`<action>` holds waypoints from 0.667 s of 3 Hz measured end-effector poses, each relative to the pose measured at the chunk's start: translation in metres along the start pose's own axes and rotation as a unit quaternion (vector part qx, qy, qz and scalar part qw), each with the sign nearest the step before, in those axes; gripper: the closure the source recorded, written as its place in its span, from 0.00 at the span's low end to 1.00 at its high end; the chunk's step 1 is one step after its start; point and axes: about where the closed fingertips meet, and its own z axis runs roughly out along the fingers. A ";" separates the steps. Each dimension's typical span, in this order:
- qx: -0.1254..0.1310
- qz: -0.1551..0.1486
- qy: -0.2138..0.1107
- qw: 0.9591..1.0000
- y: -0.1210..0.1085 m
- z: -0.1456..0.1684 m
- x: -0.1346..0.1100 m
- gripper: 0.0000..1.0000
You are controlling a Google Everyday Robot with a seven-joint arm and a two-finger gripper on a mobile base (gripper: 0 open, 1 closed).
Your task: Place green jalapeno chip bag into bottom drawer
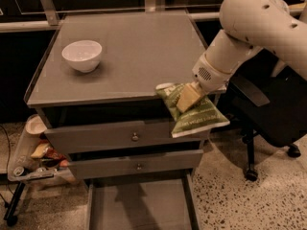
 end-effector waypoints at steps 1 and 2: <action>-0.016 0.007 0.015 1.000 0.022 -0.007 0.032 1.00; -0.016 0.007 0.014 1.000 0.022 -0.008 0.032 1.00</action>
Offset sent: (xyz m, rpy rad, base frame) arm -0.0310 -0.0044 0.0005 0.0047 0.0369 0.0024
